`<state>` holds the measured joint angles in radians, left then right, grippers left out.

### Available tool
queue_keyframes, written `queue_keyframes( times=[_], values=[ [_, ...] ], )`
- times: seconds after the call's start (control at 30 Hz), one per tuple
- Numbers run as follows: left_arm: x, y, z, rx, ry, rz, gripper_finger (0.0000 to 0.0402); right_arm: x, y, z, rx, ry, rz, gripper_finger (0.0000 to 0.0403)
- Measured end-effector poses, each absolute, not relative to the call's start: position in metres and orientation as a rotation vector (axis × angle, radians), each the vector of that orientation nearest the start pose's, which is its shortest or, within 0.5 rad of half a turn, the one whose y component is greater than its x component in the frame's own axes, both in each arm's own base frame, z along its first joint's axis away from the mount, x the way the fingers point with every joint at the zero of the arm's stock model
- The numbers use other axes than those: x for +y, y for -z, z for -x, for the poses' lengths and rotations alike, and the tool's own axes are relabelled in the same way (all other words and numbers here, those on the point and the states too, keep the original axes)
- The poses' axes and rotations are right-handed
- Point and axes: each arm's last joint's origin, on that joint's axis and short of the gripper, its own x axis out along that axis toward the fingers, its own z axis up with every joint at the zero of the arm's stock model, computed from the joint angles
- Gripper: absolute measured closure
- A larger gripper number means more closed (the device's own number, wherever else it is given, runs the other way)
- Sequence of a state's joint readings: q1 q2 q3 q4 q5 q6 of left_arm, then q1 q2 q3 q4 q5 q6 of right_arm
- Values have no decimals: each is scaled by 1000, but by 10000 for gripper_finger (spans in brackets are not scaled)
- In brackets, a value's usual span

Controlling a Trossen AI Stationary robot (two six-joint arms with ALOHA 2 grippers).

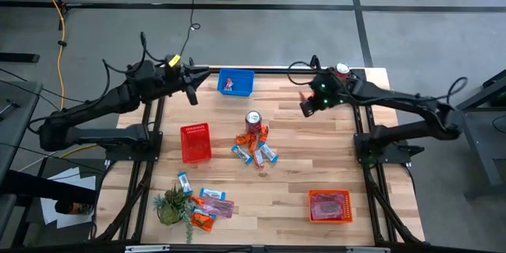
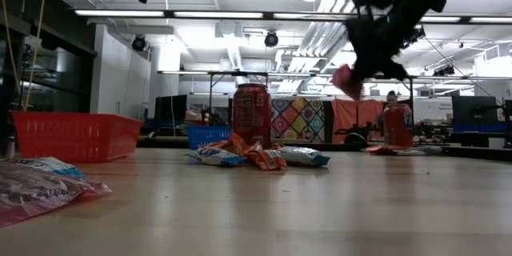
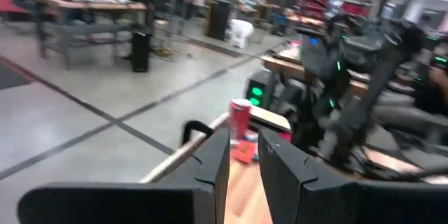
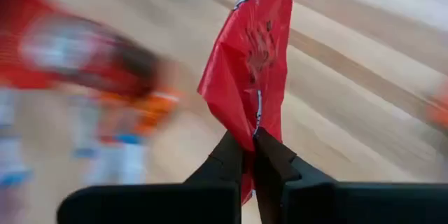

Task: Sort candy
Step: Put the red candy into the orange bin

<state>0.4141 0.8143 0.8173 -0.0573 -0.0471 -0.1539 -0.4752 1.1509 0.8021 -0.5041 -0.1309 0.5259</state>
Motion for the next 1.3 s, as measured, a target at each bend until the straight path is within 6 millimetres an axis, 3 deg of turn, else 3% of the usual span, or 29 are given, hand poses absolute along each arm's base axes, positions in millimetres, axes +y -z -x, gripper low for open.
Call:
queue_keyframes(
  times=[0.3, 0.47, 0.67, 0.83, 1.03, 1.17, 1.3],
  values=[
    [70, -342, -180, 74, -277, 237, 339, -45, -286, -235, 391, 134, -736, 400],
    [55, -336, -203, 84, -142, 393, 339, -10, -292, -242, 379, -31, -683, 400],
    [16, -335, -239, -29, -10, 445, 339, 40, -290, -238, 469, -231, -616, 400],
    [-19, -322, -266, -77, -43, 518, 339, 95, -283, -218, 638, -429, -606, 400],
    [-53, -300, -283, -55, -103, 661, 339, 155, -275, -176, 833, -532, -616, 401],
    [-65, -295, -285, -59, -122, 699, 339, 173, -263, -146, 1006, -407, -660, 401],
    [-65, -299, -283, -83, -133, 706, 339, 178, -248, -132, 1131, -243, -671, 401]
  ],
)
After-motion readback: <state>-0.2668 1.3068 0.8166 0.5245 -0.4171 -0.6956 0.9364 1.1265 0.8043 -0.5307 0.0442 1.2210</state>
